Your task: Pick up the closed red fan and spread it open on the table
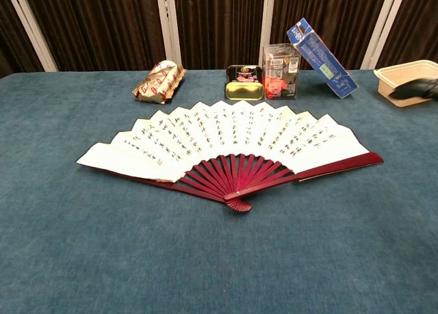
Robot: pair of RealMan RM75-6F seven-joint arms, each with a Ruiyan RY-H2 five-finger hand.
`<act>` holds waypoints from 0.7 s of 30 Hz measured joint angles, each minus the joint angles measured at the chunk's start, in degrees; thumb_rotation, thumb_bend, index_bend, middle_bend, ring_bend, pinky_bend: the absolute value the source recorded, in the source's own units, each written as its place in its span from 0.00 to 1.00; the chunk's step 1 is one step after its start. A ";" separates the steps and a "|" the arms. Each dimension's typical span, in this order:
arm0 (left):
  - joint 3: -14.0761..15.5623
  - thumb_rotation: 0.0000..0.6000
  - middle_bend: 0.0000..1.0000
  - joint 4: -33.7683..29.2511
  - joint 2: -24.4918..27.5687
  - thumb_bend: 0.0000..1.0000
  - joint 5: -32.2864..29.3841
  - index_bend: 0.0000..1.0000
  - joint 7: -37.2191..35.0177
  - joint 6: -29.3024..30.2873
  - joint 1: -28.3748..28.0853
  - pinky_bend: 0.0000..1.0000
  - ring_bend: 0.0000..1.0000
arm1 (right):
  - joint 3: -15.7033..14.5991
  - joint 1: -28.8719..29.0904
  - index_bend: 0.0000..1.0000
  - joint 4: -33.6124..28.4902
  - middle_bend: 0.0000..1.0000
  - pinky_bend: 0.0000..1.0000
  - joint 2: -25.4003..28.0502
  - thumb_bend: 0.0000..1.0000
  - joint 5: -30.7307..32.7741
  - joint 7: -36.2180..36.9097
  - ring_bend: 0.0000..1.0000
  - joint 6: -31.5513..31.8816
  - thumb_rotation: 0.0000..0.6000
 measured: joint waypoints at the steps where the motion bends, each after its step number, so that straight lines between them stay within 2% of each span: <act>1: 0.75 1.00 0.00 0.03 -0.07 0.06 1.01 0.04 0.28 1.25 1.19 0.00 0.00 | 0.27 -1.24 0.00 0.24 0.00 0.00 -0.19 0.36 0.72 -0.02 0.00 1.71 1.00; 5: 4.35 1.00 0.00 0.79 -1.06 0.05 5.30 0.00 2.38 7.05 7.02 0.00 0.00 | 0.96 -5.62 0.00 0.95 0.00 0.00 -0.30 0.36 3.14 1.43 0.00 7.19 1.00; 9: 6.69 1.00 0.00 2.31 -3.06 0.04 7.00 0.00 3.19 12.28 12.20 0.00 0.00 | 1.31 -9.79 0.00 1.96 0.00 0.00 0.33 0.36 4.77 4.16 0.00 12.21 1.00; 15: 7.16 1.00 0.00 8.31 -7.10 0.04 8.71 0.00 3.85 19.47 16.90 0.00 0.00 | 1.94 -14.74 0.00 5.06 0.00 0.00 2.16 0.36 5.37 9.23 0.00 18.33 1.00; 21: 6.92 1.00 0.00 15.44 -9.20 0.02 7.98 0.00 2.23 21.17 19.76 0.00 0.00 | 2.79 -16.72 0.00 7.59 0.00 0.00 2.34 0.36 4.38 11.28 0.00 20.29 1.00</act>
